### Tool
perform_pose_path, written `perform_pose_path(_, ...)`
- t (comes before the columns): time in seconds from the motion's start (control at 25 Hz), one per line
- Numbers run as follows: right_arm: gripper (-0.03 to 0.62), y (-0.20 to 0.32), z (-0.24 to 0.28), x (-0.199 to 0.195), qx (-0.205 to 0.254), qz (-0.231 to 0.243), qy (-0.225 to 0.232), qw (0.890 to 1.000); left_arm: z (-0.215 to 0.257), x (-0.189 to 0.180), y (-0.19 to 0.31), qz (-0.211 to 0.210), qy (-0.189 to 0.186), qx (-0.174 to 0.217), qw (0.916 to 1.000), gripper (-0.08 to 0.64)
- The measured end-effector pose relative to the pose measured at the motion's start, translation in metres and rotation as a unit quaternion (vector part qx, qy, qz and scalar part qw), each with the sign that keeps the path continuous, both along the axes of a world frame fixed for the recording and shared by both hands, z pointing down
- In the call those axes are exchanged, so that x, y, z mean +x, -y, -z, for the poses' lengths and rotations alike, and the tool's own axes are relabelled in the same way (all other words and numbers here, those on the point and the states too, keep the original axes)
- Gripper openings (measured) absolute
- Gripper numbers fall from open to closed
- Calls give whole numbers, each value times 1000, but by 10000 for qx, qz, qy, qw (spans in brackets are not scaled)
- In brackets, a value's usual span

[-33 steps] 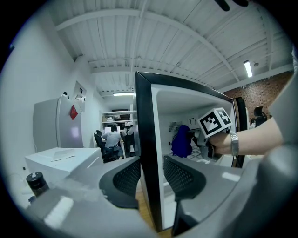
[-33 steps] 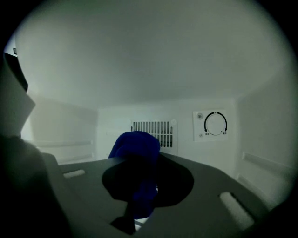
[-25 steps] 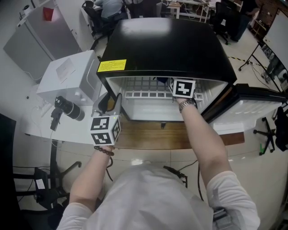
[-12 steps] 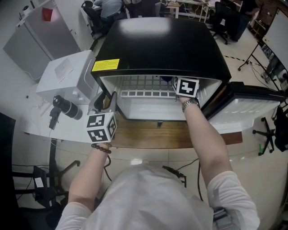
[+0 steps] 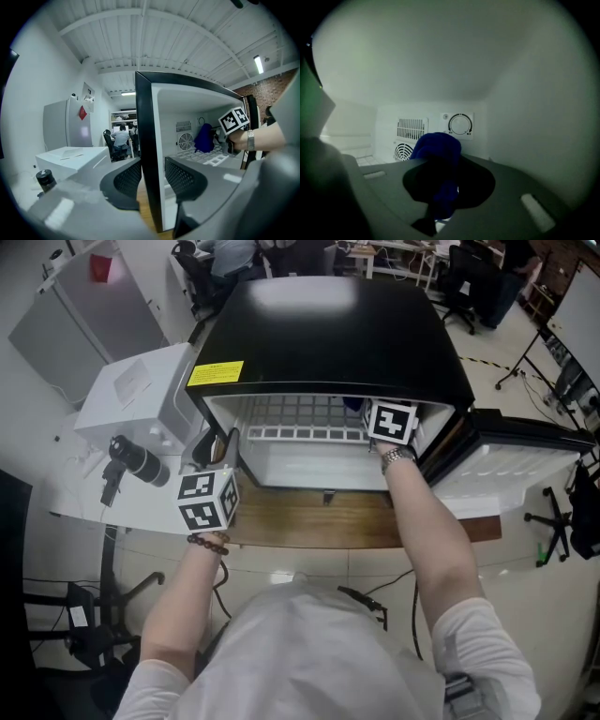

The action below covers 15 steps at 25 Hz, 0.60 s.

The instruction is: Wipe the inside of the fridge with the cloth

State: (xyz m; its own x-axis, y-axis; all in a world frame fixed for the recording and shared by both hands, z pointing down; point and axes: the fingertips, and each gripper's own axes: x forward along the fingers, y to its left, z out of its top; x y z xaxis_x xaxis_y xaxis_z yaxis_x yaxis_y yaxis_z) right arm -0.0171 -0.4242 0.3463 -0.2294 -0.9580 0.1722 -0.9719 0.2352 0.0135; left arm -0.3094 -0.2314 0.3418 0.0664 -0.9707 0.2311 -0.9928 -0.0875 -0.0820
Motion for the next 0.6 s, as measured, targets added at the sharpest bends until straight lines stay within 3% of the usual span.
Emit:
perform_pose_path(0.36, 43, -9, 7, 6, 136, -253, -64, 9996, 0, 1, -2, 13, 14, -18, 10000, 150)
perform_pose_path(0.6, 43, -29, 31, -25, 503, 304, 295, 9978, 0, 1, -1, -39, -10, 10, 10000, 150)
